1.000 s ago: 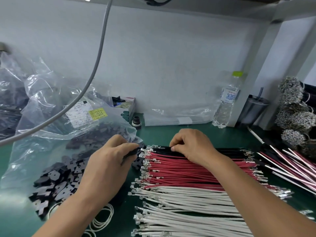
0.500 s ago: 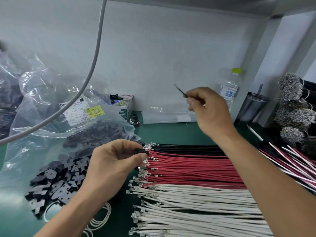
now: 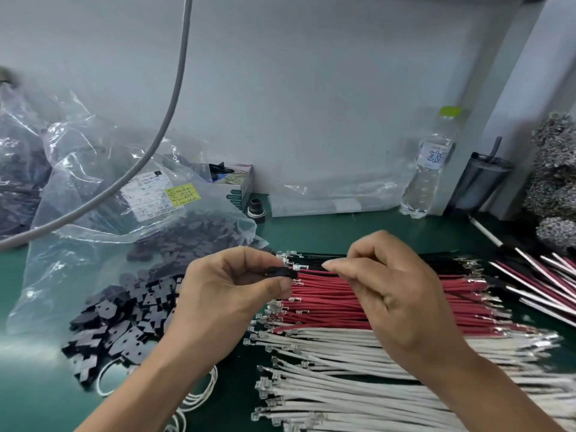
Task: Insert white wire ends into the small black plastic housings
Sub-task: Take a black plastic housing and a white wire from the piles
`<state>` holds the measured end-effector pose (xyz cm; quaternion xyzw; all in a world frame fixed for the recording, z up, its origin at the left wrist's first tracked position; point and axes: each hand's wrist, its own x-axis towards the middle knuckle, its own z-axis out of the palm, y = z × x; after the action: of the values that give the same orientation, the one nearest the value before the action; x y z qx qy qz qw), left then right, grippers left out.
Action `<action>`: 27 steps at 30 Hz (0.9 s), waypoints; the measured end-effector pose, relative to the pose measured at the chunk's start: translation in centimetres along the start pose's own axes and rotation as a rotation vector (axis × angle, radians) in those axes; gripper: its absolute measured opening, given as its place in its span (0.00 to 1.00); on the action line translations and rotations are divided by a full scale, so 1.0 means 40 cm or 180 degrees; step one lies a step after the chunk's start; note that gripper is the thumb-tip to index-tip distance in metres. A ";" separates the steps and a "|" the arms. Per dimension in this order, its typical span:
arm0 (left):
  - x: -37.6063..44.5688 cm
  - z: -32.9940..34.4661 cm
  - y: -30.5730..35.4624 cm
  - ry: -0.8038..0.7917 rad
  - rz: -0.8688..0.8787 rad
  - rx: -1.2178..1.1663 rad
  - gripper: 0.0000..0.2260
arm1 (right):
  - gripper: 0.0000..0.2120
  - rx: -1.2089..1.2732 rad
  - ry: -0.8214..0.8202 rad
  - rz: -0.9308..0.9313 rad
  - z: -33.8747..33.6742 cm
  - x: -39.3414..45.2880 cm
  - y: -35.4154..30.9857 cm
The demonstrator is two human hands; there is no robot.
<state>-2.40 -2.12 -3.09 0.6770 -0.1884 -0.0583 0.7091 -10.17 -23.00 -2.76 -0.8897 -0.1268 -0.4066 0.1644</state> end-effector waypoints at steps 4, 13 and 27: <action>-0.007 0.007 0.001 -0.0053 0.0020 0.0137 0.10 | 0.07 0.0201 -0.0076 0.0159 -0.004 -0.012 0.001; -0.010 0.011 0.008 -0.0125 0.0091 0.0161 0.11 | 0.10 0.0385 -0.0295 0.0097 -0.015 -0.013 0.010; -0.016 0.018 -0.004 -0.0231 0.0269 0.0521 0.10 | 0.08 0.0094 -0.0569 0.0070 0.007 -0.023 -0.024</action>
<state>-3.23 -2.60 -3.36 0.7216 -0.2464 -0.0372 0.6459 -10.91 -22.12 -3.45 -0.9213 -0.1371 -0.3218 0.1700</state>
